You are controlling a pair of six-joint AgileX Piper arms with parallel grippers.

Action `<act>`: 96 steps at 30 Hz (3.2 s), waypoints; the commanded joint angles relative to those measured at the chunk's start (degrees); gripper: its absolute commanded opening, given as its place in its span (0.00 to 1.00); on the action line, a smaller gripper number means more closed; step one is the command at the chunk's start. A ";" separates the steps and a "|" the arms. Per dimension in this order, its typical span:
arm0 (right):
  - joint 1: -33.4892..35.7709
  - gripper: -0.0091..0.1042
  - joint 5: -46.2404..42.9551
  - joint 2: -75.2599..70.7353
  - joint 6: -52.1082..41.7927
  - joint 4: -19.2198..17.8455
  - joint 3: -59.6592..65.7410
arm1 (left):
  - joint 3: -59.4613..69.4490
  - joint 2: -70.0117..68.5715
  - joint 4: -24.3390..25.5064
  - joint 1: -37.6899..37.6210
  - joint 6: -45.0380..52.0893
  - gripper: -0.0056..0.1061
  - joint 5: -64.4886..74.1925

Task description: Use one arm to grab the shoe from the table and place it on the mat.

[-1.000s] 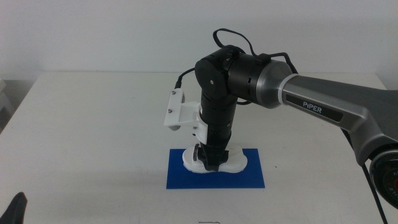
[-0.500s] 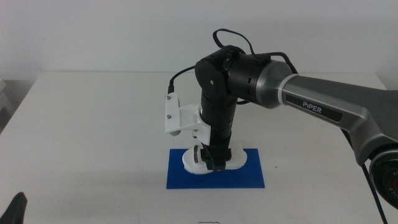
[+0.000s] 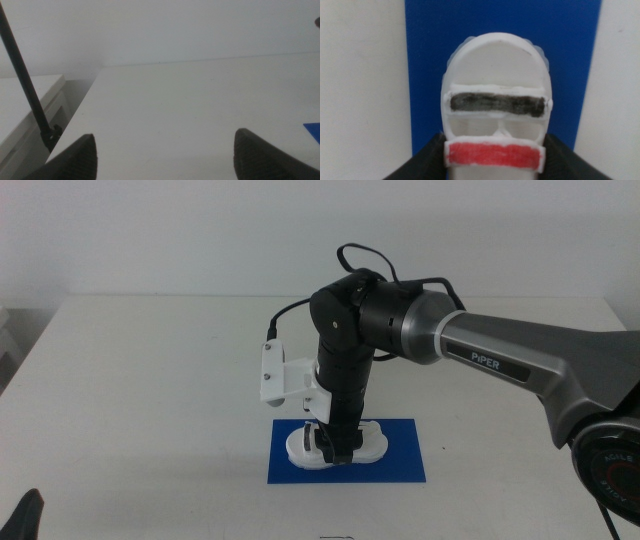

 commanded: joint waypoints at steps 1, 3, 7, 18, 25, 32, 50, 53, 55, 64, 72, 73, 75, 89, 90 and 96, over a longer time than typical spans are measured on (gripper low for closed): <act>-0.14 0.07 -0.58 -3.51 -0.14 0.25 -1.83 | -0.19 -1.15 -0.49 -0.13 -0.89 0.89 -4.81; -0.14 0.07 -0.73 -3.28 -0.14 0.25 -1.83 | -0.19 -1.15 -0.49 -0.13 -0.89 0.89 -4.81; -0.22 0.68 -0.61 -3.22 -0.09 0.47 -1.83 | -0.19 -1.15 -0.49 -0.13 -0.89 0.89 -4.81; -1.26 0.90 -0.64 -12.85 9.95 0.85 -1.83 | -0.19 -1.15 -0.49 -0.13 -0.89 0.89 -4.81; -7.91 0.86 -14.13 -32.48 39.00 -3.38 12.54 | -0.19 -1.15 -0.49 -0.13 -0.89 0.89 -4.81; -17.37 0.82 -36.78 -56.77 55.93 -10.29 38.92 | -0.19 -1.15 -0.49 -0.13 -0.89 0.89 -4.81; -32.91 0.82 -61.18 -102.01 50.14 -7.90 79.34 | -0.19 -1.15 -0.49 -0.13 -0.89 0.89 -4.81; -32.91 0.82 -62.93 -103.74 46.78 -2.36 82.76 | -0.19 -1.15 -0.49 -0.13 -0.89 0.89 -4.81; -32.91 0.82 -64.82 -104.24 45.59 -0.20 84.85 | -0.19 -1.15 -0.49 -0.13 -0.89 0.89 -4.81; -32.78 0.82 -67.90 -108.58 45.97 -1.07 93.33 | -0.19 -1.15 -0.49 -0.13 -0.89 0.89 -4.81; -32.78 0.82 -68.21 -114.72 45.97 -1.07 103.34 | -0.19 -1.15 -0.49 -0.13 -0.89 0.89 -4.81; -32.78 0.82 -68.21 -115.88 45.97 -1.07 104.71 | -0.19 -1.15 -0.49 -0.13 -0.89 0.89 -4.81; -32.78 0.82 -67.44 -118.21 45.97 -1.07 106.39 | -0.19 -1.15 -0.49 -0.13 -0.89 0.89 -4.81; -32.78 0.82 -66.63 -129.40 45.97 -0.57 106.22 | -0.19 -1.14 -0.49 -0.13 -0.88 0.89 -4.82; -32.78 0.82 -66.63 -129.40 45.97 -0.57 106.22 | -0.19 -1.14 -0.49 -0.13 -0.88 0.89 -4.82; -32.78 0.82 -66.62 -129.40 45.97 -0.36 106.22 | -0.19 -1.14 -0.49 -0.13 -0.88 0.89 -4.82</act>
